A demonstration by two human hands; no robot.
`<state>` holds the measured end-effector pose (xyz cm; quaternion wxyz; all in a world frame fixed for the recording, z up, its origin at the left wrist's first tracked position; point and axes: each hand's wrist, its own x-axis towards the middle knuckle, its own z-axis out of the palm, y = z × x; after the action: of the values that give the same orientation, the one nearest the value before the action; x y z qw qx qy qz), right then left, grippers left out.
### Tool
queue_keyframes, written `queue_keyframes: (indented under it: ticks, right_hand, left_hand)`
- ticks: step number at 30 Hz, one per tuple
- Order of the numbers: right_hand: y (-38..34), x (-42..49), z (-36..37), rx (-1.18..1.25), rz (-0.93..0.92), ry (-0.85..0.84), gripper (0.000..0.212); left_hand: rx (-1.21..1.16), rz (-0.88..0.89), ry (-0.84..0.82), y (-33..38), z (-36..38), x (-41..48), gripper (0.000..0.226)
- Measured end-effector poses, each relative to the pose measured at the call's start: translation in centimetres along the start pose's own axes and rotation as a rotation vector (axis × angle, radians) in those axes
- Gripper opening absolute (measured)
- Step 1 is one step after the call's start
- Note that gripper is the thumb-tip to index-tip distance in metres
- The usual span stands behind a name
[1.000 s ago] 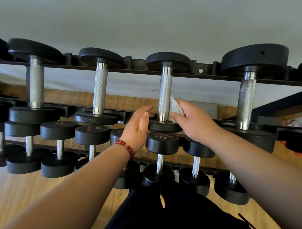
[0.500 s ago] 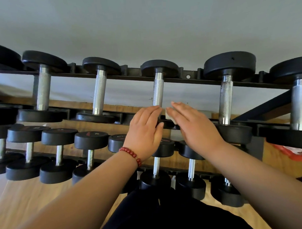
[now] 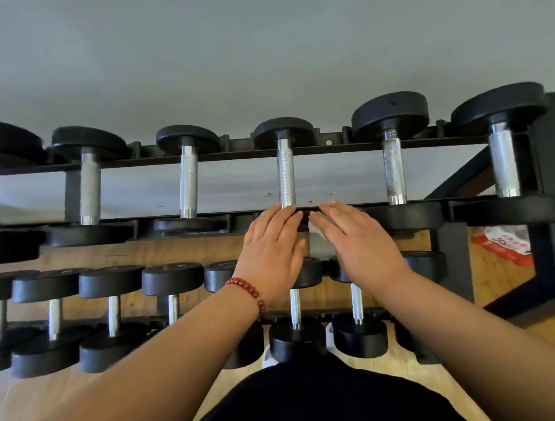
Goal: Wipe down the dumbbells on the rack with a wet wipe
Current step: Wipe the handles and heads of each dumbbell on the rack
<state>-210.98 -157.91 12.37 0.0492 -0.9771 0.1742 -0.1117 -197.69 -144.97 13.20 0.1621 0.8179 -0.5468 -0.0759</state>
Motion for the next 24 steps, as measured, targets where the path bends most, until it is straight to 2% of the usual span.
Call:
queue_keyframes:
  ticks: [8,14,24]
  right_hand:
    - [-3.1,-1.5,-0.9,-0.061,0.101,0.055,0.079]
    - [-3.6,-1.5,-2.2,-0.1,0.138,0.026,0.08]
    - [0.9,-2.0,-4.2,-0.139,0.127,0.074,0.075]
  left_hand:
    - [0.0,0.129,0.002,-0.7,-2.6,-1.3,0.058]
    - [0.004,0.193,0.014,-0.7,-3.8,-1.1,0.054]
    - [0.041,0.249,0.026,3.3,-3.1,2.4,0.055]
